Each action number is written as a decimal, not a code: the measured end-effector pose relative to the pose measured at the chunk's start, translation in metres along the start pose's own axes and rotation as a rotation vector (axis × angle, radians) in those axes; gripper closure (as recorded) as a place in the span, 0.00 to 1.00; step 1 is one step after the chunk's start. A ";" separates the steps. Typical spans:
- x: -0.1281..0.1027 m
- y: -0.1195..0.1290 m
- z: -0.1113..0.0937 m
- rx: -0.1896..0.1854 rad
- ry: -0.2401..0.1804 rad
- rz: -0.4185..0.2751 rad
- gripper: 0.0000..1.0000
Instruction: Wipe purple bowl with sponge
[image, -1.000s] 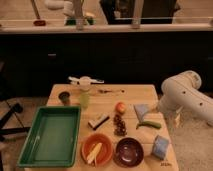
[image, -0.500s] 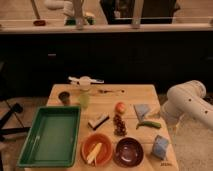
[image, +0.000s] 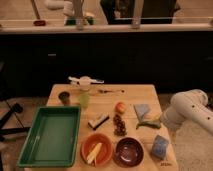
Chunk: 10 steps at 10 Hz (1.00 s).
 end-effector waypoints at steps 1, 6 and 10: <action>-0.001 0.003 0.006 0.003 -0.012 0.003 0.20; -0.006 0.012 0.033 0.037 -0.057 -0.013 0.20; -0.006 0.029 0.054 0.036 -0.097 -0.009 0.20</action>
